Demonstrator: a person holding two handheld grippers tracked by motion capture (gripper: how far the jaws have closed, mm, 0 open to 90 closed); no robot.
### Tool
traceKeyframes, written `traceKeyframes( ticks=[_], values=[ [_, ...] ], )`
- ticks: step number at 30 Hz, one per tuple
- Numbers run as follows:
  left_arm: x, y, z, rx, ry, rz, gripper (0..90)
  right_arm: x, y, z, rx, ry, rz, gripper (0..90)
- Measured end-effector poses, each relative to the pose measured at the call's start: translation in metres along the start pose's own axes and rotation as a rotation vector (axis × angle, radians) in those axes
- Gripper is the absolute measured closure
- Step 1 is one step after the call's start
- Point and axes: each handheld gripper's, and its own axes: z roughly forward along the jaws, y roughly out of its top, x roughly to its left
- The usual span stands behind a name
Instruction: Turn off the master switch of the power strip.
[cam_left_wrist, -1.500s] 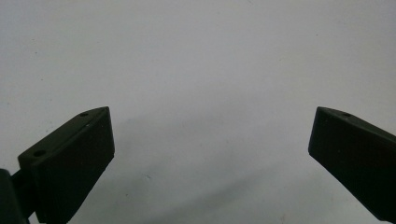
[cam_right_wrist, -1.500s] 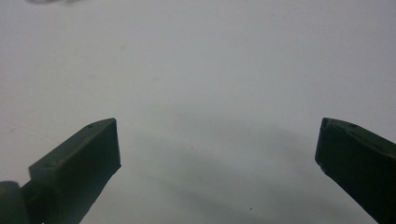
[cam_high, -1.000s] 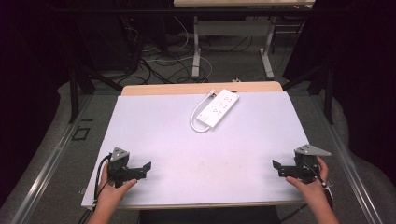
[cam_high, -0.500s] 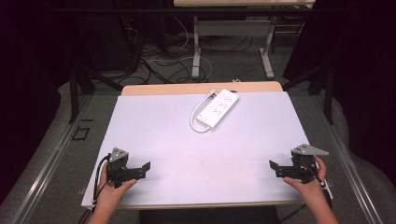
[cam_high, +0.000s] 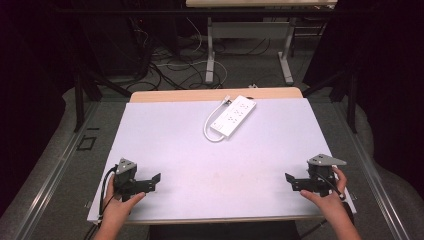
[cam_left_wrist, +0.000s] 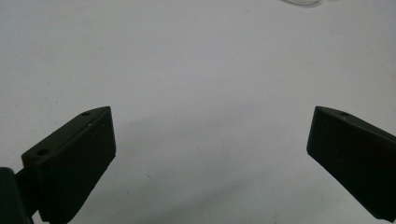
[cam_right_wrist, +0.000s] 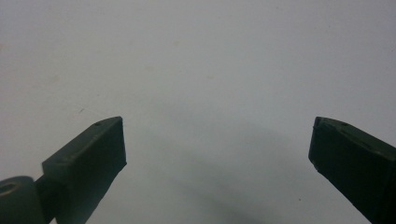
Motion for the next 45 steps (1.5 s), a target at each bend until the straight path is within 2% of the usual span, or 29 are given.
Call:
traceKeyframes(
  ticks=[5,9,12,17,22,25,27,31,45],
  values=[
    [0.000,0.000,0.001,0.001,0.011,-0.003,2.0,0.000,0.003,-0.001,0.010,0.036,-0.001,6.6],
    [0.001,0.000,0.000,0.011,0.007,-0.008,2.4,0.001,0.006,-0.004,0.022,0.044,-0.001,14.1],
    [0.001,-0.001,0.000,0.002,0.010,-0.008,2.5,0.002,0.008,-0.003,0.035,0.052,0.002,14.5],
    [0.000,-0.001,0.001,0.009,0.011,-0.003,3.0,0.005,0.013,0.000,0.061,0.075,-0.019,15.2],
    [0.000,-0.001,0.001,0.026,0.007,0.005,3.7,0.009,0.020,0.001,0.089,0.090,-0.063,16.8],
    [0.000,-0.001,0.001,0.021,0.006,-0.001,3.9,0.010,0.023,0.001,0.103,0.104,-0.062,16.8],
    [0.000,-0.001,0.001,0.022,0.006,0.004,3.9,0.012,0.026,0.001,0.111,0.103,-0.084,16.8],
    [0.000,-0.001,0.001,0.009,0.008,-0.008,3.9,0.013,0.029,0.002,0.115,0.101,-0.098,16.8],
    [0.000,-0.001,-0.001,0.009,0.003,-0.013,3.7,0.015,0.048,0.004,0.142,0.123,-0.120,17.9]
  ],
)
